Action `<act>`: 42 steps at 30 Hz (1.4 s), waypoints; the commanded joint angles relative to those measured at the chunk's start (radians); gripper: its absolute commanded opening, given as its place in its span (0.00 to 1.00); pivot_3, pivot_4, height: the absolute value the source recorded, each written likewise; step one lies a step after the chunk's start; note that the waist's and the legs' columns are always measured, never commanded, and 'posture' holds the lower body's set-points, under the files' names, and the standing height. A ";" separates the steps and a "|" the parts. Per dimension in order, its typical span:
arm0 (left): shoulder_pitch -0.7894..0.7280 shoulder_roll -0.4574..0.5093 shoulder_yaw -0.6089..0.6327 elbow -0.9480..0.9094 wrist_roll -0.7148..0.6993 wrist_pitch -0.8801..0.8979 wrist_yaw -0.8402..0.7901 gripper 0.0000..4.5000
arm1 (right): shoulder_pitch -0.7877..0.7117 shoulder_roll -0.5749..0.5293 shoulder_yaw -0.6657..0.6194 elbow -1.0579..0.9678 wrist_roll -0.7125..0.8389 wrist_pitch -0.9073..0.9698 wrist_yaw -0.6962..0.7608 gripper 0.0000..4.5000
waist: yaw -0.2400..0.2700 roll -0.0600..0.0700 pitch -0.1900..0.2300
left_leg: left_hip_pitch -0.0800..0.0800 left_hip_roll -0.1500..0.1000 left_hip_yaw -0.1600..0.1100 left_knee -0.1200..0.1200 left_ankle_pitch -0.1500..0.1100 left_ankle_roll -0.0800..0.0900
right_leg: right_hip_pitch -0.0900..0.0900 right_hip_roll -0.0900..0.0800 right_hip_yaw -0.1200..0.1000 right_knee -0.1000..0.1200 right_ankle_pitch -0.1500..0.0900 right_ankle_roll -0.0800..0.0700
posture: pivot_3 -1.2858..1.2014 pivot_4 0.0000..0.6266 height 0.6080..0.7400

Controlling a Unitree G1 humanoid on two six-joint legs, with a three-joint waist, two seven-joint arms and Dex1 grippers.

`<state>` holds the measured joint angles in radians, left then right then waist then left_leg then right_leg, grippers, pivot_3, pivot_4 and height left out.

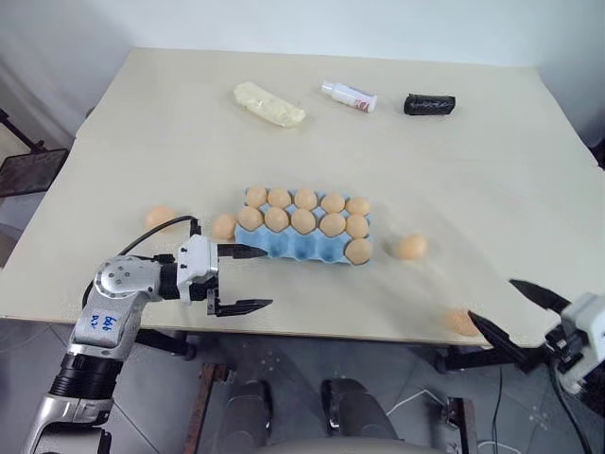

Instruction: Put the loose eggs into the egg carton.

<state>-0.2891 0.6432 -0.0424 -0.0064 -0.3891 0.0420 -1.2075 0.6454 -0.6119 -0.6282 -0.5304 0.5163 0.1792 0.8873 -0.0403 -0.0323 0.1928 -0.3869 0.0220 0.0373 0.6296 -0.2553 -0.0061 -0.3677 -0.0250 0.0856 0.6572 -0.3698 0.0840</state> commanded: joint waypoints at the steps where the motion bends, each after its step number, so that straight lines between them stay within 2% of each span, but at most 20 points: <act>1: -0.015 0.010 -0.005 0.018 0.002 -0.031 -0.047 0.99 | 0.014 -0.018 0.020 -0.072 0.023 0.013 0.027 1.00 | -0.012 0.000 0.000 | 0.000 0.000 0.000 0.000 0.000 0.000 | 0.000 0.000 0.000 0.000 0.000 0.000 | 0.52 0.24 1.00; 5: -0.015 0.009 0.001 0.027 0.006 -0.040 -0.056 0.99 | -0.024 -0.050 0.072 -0.014 -0.040 0.014 0.033 1.00 | -0.016 0.000 0.000 | 0.000 0.000 0.000 0.001 0.000 0.000 | 0.000 0.000 0.000 0.000 0.000 0.000 | 0.52 0.24 1.00; 16: 0.067 0.045 0.063 -0.043 -0.002 -0.039 -0.007 0.99 | -0.263 -0.109 0.257 0.289 -0.144 -0.037 0.091 1.00 | -0.015 0.000 0.000 | -0.001 0.000 0.000 0.000 0.000 0.000 | -0.002 0.000 0.000 -0.001 0.000 0.000 | 0.52 0.24 1.00; 19: 0.096 0.059 0.088 -0.061 -0.004 -0.037 0.011 1.00 | -0.315 -0.109 0.269 0.353 -0.141 -0.065 0.112 0.87 | -0.014 0.000 0.000 | -0.001 0.000 0.000 0.000 0.000 0.000 | -0.002 0.000 0.000 0.000 0.000 0.000 | 0.52 0.24 1.00; 24: 0.144 0.061 0.138 -0.087 -0.009 -0.021 0.068 1.00 | -0.403 -0.102 0.301 0.354 -0.130 -0.069 0.130 0.47 | -0.016 0.000 0.000 | 0.000 0.000 -0.001 0.000 0.000 0.000 | -0.001 -0.001 0.000 0.000 0.000 0.000 | 0.52 0.24 1.00; 26: 0.170 0.060 0.160 -0.098 -0.014 -0.014 0.093 1.00 | -0.432 -0.096 0.321 0.335 -0.122 -0.049 0.127 0.37 | -0.017 0.000 0.000 | 0.000 0.000 -0.001 0.000 0.000 0.000 | -0.001 0.000 0.000 0.000 0.000 0.000 | 0.52 0.24 1.00; 32: 0.282 0.054 0.254 -0.111 -0.013 -0.012 0.176 1.00 | -0.556 -0.058 0.460 0.169 -0.051 0.079 0.090 0.36 | -0.022 0.000 0.000 | -0.001 0.001 0.000 -0.001 -0.001 0.000 | -0.002 0.000 0.000 0.000 0.000 0.000 | 0.52 0.24 1.00; 35: 0.337 0.027 0.336 -0.105 -0.026 0.008 0.265 1.00 | -0.758 0.027 0.577 0.113 -0.028 0.223 -0.021 0.36 | -0.028 -0.001 0.000 | -0.001 0.001 -0.001 0.000 -0.001 0.000 | -0.003 0.000 0.000 0.002 0.000 0.000 | 0.52 0.24 1.00; 38: 0.382 0.007 0.390 -0.099 -0.037 0.023 0.318 1.00 | -0.955 0.120 0.695 0.192 -0.123 0.265 -0.103 0.36 | -0.043 -0.001 0.000 | -0.001 0.001 -0.001 0.001 0.000 -0.001 | -0.005 -0.001 0.000 0.004 0.001 -0.002 | 0.52 0.24 1.00; 42: 0.406 0.002 0.398 -0.124 -0.035 0.029 0.341 1.00 | -1.068 0.172 0.770 0.316 -0.197 0.236 -0.123 0.36 | -0.020 -0.003 -0.001 | -0.004 0.001 -0.003 -0.001 0.001 -0.001 | -0.007 -0.002 -0.005 0.001 0.001 -0.003 | 0.52 0.24 1.00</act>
<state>0.1139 0.6467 0.3356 -0.0941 -0.4098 0.0744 -0.8780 -0.4112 -0.4459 0.1322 -0.2394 0.3438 0.4337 0.7739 -0.0607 -0.0353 0.1916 -0.3930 0.0229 0.0346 0.6287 -0.2551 -0.0077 -0.3764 -0.0272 0.0804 0.6577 -0.3689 0.0808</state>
